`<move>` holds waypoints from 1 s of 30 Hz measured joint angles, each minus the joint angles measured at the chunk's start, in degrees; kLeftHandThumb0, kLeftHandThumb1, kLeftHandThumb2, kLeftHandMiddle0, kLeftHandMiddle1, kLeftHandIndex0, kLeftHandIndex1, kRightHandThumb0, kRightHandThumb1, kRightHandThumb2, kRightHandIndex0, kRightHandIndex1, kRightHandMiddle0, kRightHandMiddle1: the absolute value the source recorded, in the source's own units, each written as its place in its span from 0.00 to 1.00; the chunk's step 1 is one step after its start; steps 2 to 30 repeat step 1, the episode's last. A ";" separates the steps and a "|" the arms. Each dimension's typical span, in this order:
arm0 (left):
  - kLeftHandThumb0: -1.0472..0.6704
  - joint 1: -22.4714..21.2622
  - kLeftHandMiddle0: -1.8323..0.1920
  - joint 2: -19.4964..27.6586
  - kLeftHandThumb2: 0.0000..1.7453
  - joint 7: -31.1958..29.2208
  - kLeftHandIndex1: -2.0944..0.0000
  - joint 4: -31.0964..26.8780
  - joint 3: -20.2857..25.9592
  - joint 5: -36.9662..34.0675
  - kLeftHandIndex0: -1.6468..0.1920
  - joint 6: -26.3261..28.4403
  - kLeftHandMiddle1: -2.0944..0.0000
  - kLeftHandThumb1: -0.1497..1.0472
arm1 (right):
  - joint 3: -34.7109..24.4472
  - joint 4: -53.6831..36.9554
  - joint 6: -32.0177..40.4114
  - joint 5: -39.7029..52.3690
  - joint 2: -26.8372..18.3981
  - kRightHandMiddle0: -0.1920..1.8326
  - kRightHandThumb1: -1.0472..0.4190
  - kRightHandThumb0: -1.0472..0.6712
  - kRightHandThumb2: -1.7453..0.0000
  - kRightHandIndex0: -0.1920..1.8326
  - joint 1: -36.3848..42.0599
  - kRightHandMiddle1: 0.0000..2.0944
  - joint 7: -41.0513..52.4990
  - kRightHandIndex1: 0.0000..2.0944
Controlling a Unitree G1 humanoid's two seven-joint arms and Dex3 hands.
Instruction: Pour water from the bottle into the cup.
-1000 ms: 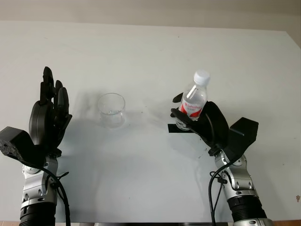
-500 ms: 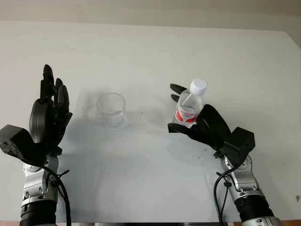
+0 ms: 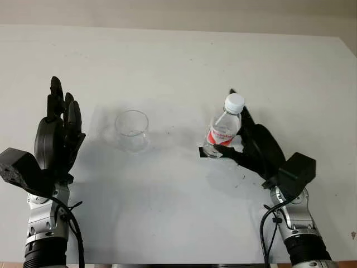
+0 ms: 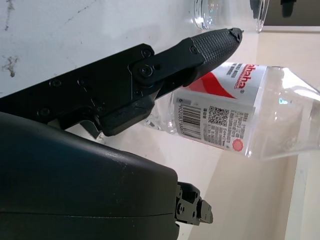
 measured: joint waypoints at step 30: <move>0.19 0.01 1.00 0.00 0.33 -0.08 1.00 0.00 0.00 -0.01 1.00 -0.23 1.00 1.00 | -0.06 -0.10 0.11 0.23 0.04 0.00 0.04 0.06 0.97 0.00 0.10 0.00 0.05 0.00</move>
